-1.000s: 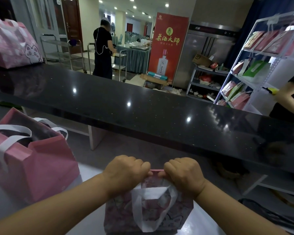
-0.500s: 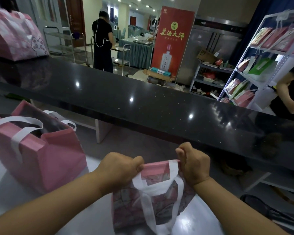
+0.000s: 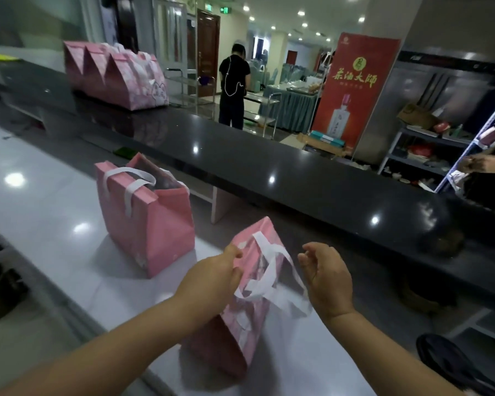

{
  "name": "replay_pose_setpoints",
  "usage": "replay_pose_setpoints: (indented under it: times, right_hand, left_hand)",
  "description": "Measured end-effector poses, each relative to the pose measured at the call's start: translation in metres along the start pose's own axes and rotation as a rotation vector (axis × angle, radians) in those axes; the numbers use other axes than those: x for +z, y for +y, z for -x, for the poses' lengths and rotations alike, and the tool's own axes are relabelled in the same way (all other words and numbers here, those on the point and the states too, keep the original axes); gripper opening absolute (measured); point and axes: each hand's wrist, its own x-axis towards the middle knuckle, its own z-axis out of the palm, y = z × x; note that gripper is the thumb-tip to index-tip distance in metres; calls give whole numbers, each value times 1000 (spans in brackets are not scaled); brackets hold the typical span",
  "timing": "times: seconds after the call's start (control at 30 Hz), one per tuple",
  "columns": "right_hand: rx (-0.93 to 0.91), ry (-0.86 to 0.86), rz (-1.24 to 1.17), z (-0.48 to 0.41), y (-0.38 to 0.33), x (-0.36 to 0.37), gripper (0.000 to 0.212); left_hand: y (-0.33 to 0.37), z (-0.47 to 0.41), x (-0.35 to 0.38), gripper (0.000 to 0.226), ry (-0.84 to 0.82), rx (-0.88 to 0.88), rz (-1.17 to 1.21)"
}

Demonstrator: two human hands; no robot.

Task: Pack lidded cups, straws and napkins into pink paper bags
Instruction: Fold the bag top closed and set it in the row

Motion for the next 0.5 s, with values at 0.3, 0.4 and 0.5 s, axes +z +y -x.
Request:
replay_pose_setpoints:
  times: [0.3,0.4,0.5]
  right_hand:
    - [-202,-157,-88,76,-16,-28,14]
    - [-296,-173,-78,99,-21,-37,13]
    - [-335,-211,-91,118,-25,-40,34]
  left_hand:
    - [41,76,-19,20,6,-242,435]
    - [44,101,-24,30,96,-255,327]
    - [42,130,-26,39,127,-309,303]
